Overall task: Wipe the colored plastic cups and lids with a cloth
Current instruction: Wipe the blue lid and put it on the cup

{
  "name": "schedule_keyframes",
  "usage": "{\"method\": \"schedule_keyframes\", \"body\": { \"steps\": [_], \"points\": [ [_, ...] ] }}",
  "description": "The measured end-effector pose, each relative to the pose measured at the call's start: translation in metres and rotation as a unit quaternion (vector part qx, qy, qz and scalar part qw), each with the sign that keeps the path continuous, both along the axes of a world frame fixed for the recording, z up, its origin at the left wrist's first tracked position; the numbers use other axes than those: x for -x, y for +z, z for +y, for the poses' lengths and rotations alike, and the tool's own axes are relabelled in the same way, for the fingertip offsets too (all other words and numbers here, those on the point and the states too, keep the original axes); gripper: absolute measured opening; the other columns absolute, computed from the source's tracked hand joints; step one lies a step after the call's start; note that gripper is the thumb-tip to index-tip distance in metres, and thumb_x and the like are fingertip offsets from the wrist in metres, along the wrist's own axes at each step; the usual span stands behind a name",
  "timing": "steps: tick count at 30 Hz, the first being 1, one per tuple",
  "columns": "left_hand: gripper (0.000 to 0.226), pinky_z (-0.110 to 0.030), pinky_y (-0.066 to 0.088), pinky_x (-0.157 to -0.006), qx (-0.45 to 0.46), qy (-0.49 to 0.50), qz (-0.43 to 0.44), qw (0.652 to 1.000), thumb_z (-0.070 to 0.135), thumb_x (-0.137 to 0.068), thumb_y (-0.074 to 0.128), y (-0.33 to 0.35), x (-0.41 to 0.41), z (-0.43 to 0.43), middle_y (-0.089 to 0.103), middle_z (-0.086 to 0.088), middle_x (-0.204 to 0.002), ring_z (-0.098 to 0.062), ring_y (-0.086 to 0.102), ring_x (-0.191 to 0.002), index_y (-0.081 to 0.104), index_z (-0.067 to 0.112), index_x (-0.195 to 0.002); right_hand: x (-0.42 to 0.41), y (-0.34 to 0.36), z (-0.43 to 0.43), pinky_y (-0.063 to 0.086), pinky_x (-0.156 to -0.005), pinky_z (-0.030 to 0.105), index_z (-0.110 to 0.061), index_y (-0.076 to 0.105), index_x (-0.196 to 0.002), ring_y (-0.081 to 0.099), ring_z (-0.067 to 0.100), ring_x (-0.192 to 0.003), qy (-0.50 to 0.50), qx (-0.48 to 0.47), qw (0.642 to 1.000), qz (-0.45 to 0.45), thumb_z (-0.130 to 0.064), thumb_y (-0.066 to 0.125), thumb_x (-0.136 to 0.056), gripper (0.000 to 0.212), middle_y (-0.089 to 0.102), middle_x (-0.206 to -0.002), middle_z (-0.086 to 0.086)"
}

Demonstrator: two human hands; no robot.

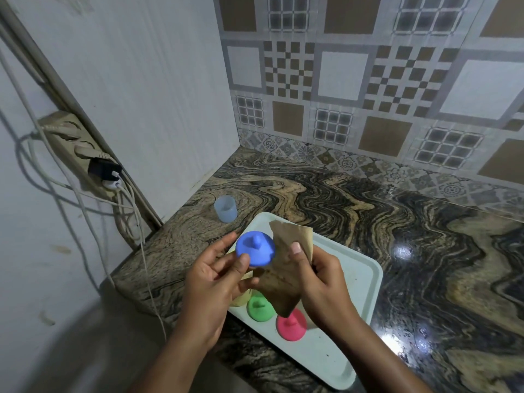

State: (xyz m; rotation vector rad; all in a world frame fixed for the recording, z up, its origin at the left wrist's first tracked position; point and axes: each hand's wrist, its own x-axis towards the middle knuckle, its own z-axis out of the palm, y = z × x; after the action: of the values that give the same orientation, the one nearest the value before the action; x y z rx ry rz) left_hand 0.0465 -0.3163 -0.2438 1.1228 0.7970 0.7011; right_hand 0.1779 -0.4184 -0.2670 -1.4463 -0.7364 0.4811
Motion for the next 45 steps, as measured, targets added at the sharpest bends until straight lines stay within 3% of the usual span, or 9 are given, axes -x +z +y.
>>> {"method": "schedule_keyframes", "body": {
  "steps": [5,7,11,18,20,23,25,40,45],
  "points": [
    [0.052,-0.026,0.059,-0.066,0.0,-0.002,0.002,1.0,0.014,-0.08,0.068,0.0,-0.001,0.002,0.077,-0.004,-0.109,-0.012,0.075,-0.09,0.061,0.014,-0.132,0.005,0.009,-0.005,0.038,-0.051,0.024,-0.02,0.064,-0.079,0.045,0.001,-0.054,-0.004,-0.022,0.994,-0.103,-0.035,0.051,-0.103,0.031,0.051,-0.061,-0.018],
    [0.045,-0.025,0.06,-0.068,0.005,-0.015,0.002,1.0,0.01,-0.088,0.064,0.001,-0.002,0.002,0.078,-0.004,-0.11,-0.014,0.075,-0.097,0.06,0.015,-0.133,0.008,0.004,-0.007,0.048,-0.077,0.01,-0.017,0.074,-0.112,0.063,-0.011,-0.083,0.013,-0.019,0.97,-0.241,-0.015,0.055,-0.1,0.022,0.067,-0.096,-0.028],
    [0.037,-0.023,0.061,-0.066,0.019,-0.041,0.002,0.999,0.003,-0.098,0.054,0.003,-0.001,0.005,0.077,-0.005,-0.113,-0.015,0.074,-0.099,0.061,0.015,-0.132,0.008,-0.016,-0.005,0.047,-0.111,0.029,-0.001,0.056,-0.142,0.049,0.016,-0.142,0.064,-0.04,0.937,-0.342,0.006,0.062,-0.092,0.051,0.049,-0.153,0.013],
    [0.041,-0.026,0.059,-0.066,0.031,-0.089,-0.017,0.995,0.009,-0.089,0.057,-0.001,0.006,0.006,0.073,-0.002,-0.123,-0.014,0.071,-0.103,0.063,0.017,-0.129,-0.008,-0.003,0.0,0.049,-0.105,0.021,-0.003,0.062,-0.136,0.064,0.008,-0.126,0.027,-0.047,0.946,-0.319,-0.009,0.049,-0.1,0.039,0.067,-0.136,0.011],
    [0.041,-0.028,0.059,-0.068,0.032,-0.102,-0.024,0.994,0.01,-0.088,0.057,-0.002,0.006,0.006,0.072,-0.001,-0.124,-0.014,0.071,-0.103,0.064,0.018,-0.128,-0.016,0.0,0.002,0.055,-0.081,0.019,-0.012,0.07,-0.126,0.069,-0.006,-0.086,0.028,0.007,0.966,-0.256,-0.02,0.047,-0.103,0.034,0.078,-0.096,0.006],
    [0.044,-0.03,0.059,-0.071,0.024,-0.096,-0.027,0.995,0.013,-0.085,0.058,-0.002,0.008,0.01,0.072,0.001,-0.125,-0.014,0.07,-0.105,0.064,0.018,-0.129,-0.023,0.004,0.005,0.041,-0.049,0.03,-0.006,0.064,-0.091,0.05,0.019,-0.047,0.043,0.039,0.998,-0.027,-0.052,0.049,-0.1,0.049,0.055,-0.058,0.013],
    [0.045,-0.032,0.06,-0.074,0.021,-0.08,-0.025,0.996,0.015,-0.084,0.06,-0.002,0.009,0.014,0.072,-0.001,-0.124,-0.015,0.07,-0.106,0.065,0.018,-0.129,-0.02,0.007,0.002,0.036,-0.043,0.028,0.005,0.059,-0.088,0.047,0.021,-0.048,0.044,0.001,0.997,0.066,-0.046,0.051,-0.098,0.053,0.05,-0.061,0.011],
    [0.021,-0.045,0.064,-0.076,-0.14,0.027,0.135,0.981,0.016,-0.082,0.081,-0.019,0.013,0.014,0.079,0.009,-0.096,-0.011,0.076,-0.091,0.077,0.028,-0.099,0.019,-0.002,0.003,0.044,-0.052,0.03,-0.023,0.074,-0.085,0.059,0.019,-0.055,0.096,0.037,0.995,0.0,-0.031,0.05,-0.107,0.034,0.066,-0.066,0.021],
    [0.013,-0.03,0.054,-0.093,-0.25,0.057,0.204,0.945,0.025,-0.083,0.081,-0.046,0.02,0.025,0.073,0.02,-0.108,0.008,0.065,-0.106,0.08,0.034,-0.092,0.024,-0.025,0.009,0.057,-0.079,0.05,-0.029,0.076,-0.106,0.071,0.028,-0.092,0.108,0.082,0.991,-0.005,-0.055,0.047,-0.095,0.041,0.076,-0.091,0.007]
  ]
}}
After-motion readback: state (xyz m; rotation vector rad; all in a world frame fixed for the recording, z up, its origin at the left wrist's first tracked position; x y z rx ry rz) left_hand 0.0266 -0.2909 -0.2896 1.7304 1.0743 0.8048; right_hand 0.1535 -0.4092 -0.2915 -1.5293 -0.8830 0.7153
